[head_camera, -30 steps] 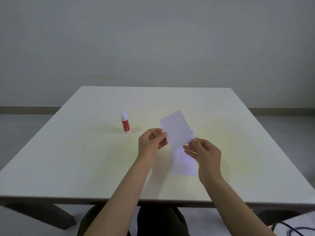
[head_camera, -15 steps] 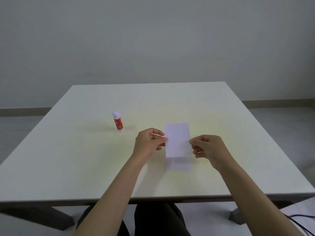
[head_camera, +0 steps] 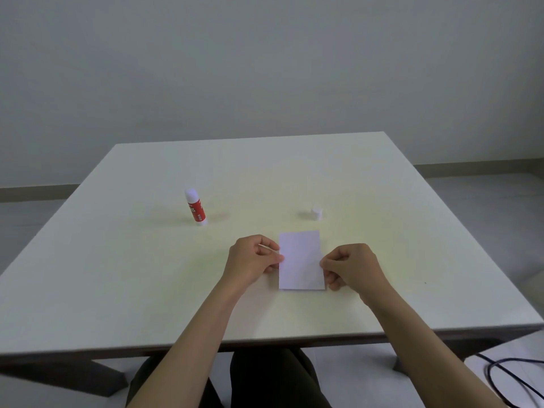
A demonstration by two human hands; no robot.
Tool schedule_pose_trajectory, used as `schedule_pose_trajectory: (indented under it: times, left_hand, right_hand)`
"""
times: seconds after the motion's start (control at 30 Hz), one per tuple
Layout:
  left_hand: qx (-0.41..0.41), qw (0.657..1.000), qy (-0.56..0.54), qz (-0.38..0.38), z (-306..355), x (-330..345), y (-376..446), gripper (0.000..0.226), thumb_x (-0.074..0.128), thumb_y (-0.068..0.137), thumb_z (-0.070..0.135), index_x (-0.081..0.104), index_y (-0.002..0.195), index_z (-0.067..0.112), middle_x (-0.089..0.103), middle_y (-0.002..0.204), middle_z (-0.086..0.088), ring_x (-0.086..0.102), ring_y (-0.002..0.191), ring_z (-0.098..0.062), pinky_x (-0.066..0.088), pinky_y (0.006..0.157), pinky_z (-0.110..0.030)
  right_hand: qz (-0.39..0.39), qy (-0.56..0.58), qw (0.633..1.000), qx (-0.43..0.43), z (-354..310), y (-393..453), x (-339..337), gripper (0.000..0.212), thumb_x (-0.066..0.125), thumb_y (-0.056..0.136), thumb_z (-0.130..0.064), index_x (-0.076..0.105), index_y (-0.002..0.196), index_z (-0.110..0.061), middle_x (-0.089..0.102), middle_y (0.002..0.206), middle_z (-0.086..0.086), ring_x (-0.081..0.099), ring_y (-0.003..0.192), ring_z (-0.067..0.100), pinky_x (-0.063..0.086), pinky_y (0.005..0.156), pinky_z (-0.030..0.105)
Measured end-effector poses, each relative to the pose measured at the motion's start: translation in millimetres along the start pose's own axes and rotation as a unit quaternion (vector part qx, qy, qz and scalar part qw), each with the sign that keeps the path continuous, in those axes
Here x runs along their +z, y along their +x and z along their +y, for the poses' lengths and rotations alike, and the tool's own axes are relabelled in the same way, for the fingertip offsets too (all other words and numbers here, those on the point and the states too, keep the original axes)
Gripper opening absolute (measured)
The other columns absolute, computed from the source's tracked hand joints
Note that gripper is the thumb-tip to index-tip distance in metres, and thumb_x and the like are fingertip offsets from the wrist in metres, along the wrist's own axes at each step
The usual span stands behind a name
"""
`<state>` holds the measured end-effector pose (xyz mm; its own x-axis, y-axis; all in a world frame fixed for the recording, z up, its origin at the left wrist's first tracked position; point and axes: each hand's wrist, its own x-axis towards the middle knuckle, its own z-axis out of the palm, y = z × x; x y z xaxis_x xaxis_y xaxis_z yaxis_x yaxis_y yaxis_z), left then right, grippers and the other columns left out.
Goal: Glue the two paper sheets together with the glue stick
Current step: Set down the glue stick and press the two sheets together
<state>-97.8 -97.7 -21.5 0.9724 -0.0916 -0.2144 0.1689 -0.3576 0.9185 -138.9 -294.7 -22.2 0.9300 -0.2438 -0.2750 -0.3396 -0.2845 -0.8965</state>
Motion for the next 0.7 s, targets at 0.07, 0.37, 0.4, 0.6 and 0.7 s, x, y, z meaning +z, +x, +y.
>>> schedule_pose_trajectory:
  times: [0.07, 0.37, 0.4, 0.6, 0.7]
  left_hand:
    - [-0.001, 1.000, 0.005, -0.002, -0.3, -0.2, 0.8, 0.013, 0.076, 0.071, 0.005, 0.069, 0.081, 0.010, 0.069, 0.064, -0.003, 0.061, 0.047, -0.004, 0.053, 0.059, -0.018]
    - [0.002, 1.000, 0.026, -0.005, -1.5, 0.9, 0.1, 0.013, 0.076, 0.071, 0.004, 0.069, 0.081, 0.008, 0.069, 0.065, -0.006, 0.062, 0.048, -0.002, 0.046, 0.051, -0.010]
    - [0.005, 1.000, 0.030, -0.004, -1.3, 1.4, 0.1, 0.013, 0.076, 0.071, 0.003, 0.069, 0.081, 0.008, 0.068, 0.065, -0.006, 0.062, 0.047, -0.001, 0.046, 0.050, -0.009]
    - [0.021, 0.998, 0.062, 0.000, -0.6, 4.4, 1.3, 0.015, 0.076, 0.070, 0.002, 0.068, 0.081, 0.008, 0.069, 0.065, -0.004, 0.058, 0.044, 0.004, 0.046, 0.048, -0.009]
    - [0.036, 0.995, 0.090, 0.004, -0.5, 6.8, 1.5, 0.015, 0.075, 0.069, 0.002, 0.067, 0.079, 0.010, 0.069, 0.063, -0.001, 0.055, 0.041, 0.004, 0.047, 0.050, -0.011]
  right_hand:
    - [0.001, -0.015, 1.000, -0.003, -0.2, 0.5, 0.4, 0.011, 0.064, 0.076, 0.004, 0.068, 0.066, 0.005, 0.064, 0.051, 0.011, 0.056, 0.039, 0.022, 0.048, 0.044, 0.024]
    - [0.006, -0.061, 0.998, -0.014, -2.1, -0.2, 1.4, 0.008, 0.063, 0.074, 0.004, 0.066, 0.067, 0.007, 0.066, 0.053, 0.013, 0.058, 0.040, 0.021, 0.055, 0.052, 0.027]
    - [0.006, -0.066, 0.998, -0.016, -2.3, -0.2, 1.6, 0.008, 0.063, 0.073, 0.004, 0.066, 0.067, 0.007, 0.066, 0.053, 0.013, 0.059, 0.040, 0.021, 0.055, 0.053, 0.028]
    - [0.004, -0.092, 0.996, -0.022, -4.6, -1.8, 2.8, 0.008, 0.061, 0.073, 0.004, 0.064, 0.068, 0.008, 0.066, 0.054, 0.015, 0.058, 0.037, 0.017, 0.052, 0.045, 0.019]
    - [-0.001, -0.114, 0.993, -0.025, -6.8, -2.1, 4.3, 0.006, 0.059, 0.072, 0.006, 0.063, 0.068, 0.008, 0.064, 0.051, 0.011, 0.056, 0.032, 0.012, 0.049, 0.042, 0.016]
